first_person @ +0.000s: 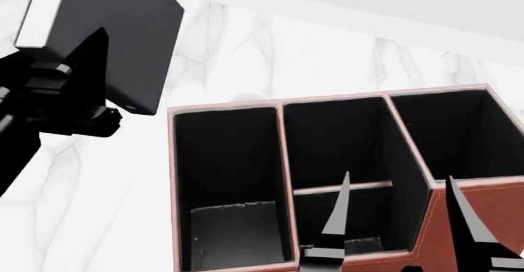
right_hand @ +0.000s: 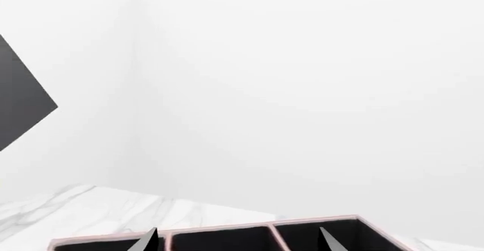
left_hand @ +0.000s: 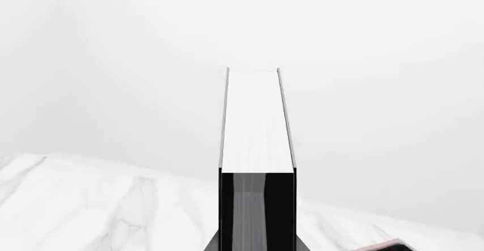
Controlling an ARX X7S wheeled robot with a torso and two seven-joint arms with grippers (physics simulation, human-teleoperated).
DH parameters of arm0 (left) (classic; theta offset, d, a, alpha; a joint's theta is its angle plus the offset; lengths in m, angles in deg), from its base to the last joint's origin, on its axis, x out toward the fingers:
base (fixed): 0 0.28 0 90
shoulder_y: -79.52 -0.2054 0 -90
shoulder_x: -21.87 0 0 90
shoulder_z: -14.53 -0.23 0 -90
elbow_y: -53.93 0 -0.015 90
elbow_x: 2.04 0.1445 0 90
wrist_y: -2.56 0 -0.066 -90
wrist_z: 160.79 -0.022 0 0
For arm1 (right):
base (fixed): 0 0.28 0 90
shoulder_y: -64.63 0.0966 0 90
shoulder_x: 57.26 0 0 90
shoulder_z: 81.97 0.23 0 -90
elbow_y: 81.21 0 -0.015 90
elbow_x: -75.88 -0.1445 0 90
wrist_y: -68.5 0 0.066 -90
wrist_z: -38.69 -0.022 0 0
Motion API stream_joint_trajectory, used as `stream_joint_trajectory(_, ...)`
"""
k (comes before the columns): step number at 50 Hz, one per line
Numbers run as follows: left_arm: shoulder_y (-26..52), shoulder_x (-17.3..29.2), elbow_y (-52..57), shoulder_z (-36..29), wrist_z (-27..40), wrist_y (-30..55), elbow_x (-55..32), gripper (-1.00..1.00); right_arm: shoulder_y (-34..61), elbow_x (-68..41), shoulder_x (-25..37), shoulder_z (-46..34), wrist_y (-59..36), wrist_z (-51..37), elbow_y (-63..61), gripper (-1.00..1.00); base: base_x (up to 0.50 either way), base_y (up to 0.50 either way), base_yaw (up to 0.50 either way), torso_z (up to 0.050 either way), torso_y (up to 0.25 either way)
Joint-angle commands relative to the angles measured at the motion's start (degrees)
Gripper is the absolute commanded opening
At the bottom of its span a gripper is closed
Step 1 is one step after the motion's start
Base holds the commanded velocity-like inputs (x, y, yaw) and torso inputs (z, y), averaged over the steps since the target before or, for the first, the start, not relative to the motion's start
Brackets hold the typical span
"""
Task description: Pick up the book and place it in the left compartment of the caddy.
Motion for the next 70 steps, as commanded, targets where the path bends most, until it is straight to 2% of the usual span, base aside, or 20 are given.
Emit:
stream_joint_trajectory(1,-4.8,-3.5,-1.9,-4.2,2.0,-9.5,1.2,-1.00,0.2,0.2,-0.7,1.9,0.8,1.0,1.1,1.00,0.00,0.00,0.00,0.000,0.010)
stream_joint_trajectory(7,-9.6,-2.8,-2.3,-9.9,-0.3,-16.2,6.1,-1.00,0.1,0.1,-0.6,1.9,0.9,0.9,1.1,1.00,0.00,0.00,0.00,0.000,0.000)
stream_joint_trajectory(16,-14.4,-2.1,-2.6,-15.5,-0.6,-21.0,10.0,-1.00,0.1,-0.1,-0.4,2.0,0.7,0.6,0.7,1.00,0.00,0.00,0.00,0.000,0.002)
stream_joint_trajectory(24,-17.6,-1.8,-7.7,-21.9,-2.1,-25.9,15.7,-1.00,0.3,-0.1,-0.3,1.8,0.7,0.5,0.7,1.00,0.00,0.00,0.00,0.002,0.001)
stream_joint_trajectory(33,-18.8,-2.4,-12.1,-26.8,-1.6,-29.1,18.5,-1.00,0.2,-0.2,-0.3,1.8,1.0,0.5,0.9,1.00,0.00,0.00,0.00,0.000,0.001)
stream_joint_trajectory(43,-18.9,-3.4,-19.2,-33.6,-0.5,-36.6,21.9,-1.00,0.4,-0.7,-0.2,1.9,0.8,0.3,0.6,1.00,0.00,0.00,0.00,0.000,0.002)
stream_joint_trajectory(56,-17.8,-3.7,-29.8,-40.5,3.9,-48.3,24.1,-1.00,0.3,-0.9,-0.2,1.9,1.4,0.4,0.8,1.00,0.00,0.00,0.00,0.000,0.002)
stream_joint_trajectory(60,-16.7,-3.3,-32.5,-43.8,6.2,-51.7,26.9,-1.00,0.4,-0.9,-0.2,1.7,1.3,0.4,0.7,1.00,0.00,0.00,0.00,0.000,0.000)
stream_joint_trajectory(66,-14.9,-4.0,-37.1,-46.2,13.0,-54.8,25.7,-1.00,0.3,-1.1,0.0,2.0,1.5,0.3,0.7,1.00,0.00,0.00,0.00,0.002,0.002)
stream_joint_trajectory(70,-13.3,-3.9,-38.9,-49.2,15.1,-56.9,24.3,-1.00,0.5,-1.1,-0.1,1.8,1.4,0.3,0.8,1.00,0.00,0.00,0.00,0.000,0.002)
